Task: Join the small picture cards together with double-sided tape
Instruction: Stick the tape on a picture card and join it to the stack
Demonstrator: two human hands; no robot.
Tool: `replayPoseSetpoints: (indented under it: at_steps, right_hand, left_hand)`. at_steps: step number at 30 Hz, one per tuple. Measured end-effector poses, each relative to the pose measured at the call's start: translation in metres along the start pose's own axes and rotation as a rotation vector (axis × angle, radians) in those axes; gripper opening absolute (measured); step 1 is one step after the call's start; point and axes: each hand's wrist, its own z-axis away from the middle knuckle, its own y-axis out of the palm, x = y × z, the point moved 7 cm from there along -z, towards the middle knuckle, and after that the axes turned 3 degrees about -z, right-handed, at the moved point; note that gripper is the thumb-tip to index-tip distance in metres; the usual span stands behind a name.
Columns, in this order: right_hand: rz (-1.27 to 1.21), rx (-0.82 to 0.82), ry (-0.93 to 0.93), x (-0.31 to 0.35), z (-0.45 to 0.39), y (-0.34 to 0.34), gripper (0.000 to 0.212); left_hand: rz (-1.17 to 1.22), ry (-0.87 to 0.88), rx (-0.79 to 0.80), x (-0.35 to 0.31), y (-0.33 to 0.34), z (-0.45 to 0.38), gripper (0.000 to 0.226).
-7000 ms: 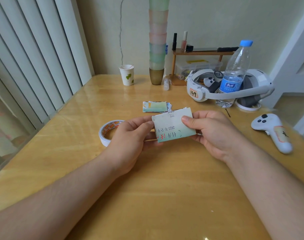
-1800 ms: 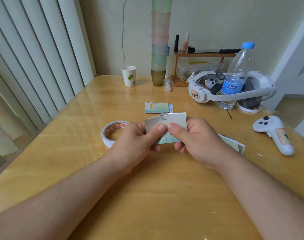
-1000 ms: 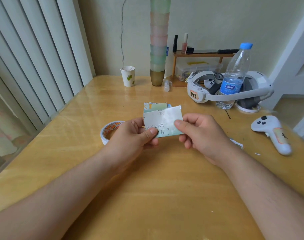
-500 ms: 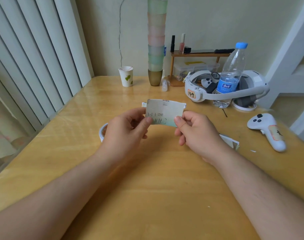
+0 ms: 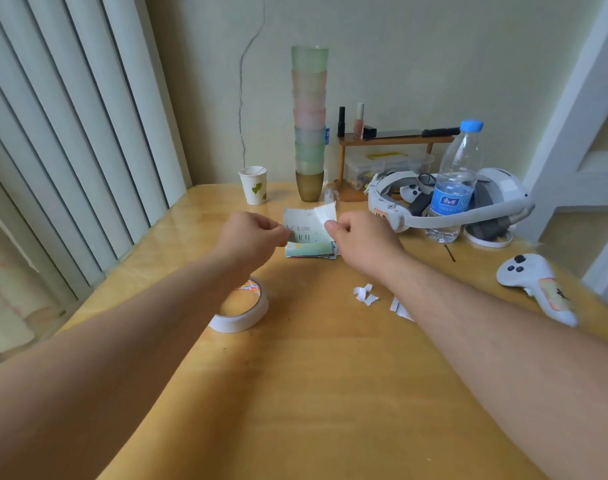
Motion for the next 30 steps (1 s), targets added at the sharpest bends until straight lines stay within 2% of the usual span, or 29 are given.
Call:
replayPoseSetpoints:
  at_steps: [3, 8, 13, 30]
  right_hand:
    - [0.191, 0.075, 0.008, -0.009, -0.018, 0.023, 0.047]
    - [0.317, 0.091, 0.070, -0.020, -0.041, 0.041, 0.047]
    - [0.332, 0.100, 0.102, -0.026, -0.050, 0.046, 0.043]
    - [0.411, 0.104, 0.119, -0.032, -0.053, 0.060, 0.030]
  left_hand:
    - [-0.174, -0.052, 0.027, 0.015, 0.012, -0.020, 0.016]
    - [-0.293, -0.040, 0.036, 0.029, 0.024, -0.046, 0.014]
    - [-0.361, -0.062, 0.052, 0.032, 0.029, -0.062, 0.023]
    - [-0.488, -0.042, 0.045, 0.031, 0.036, -0.064, 0.017]
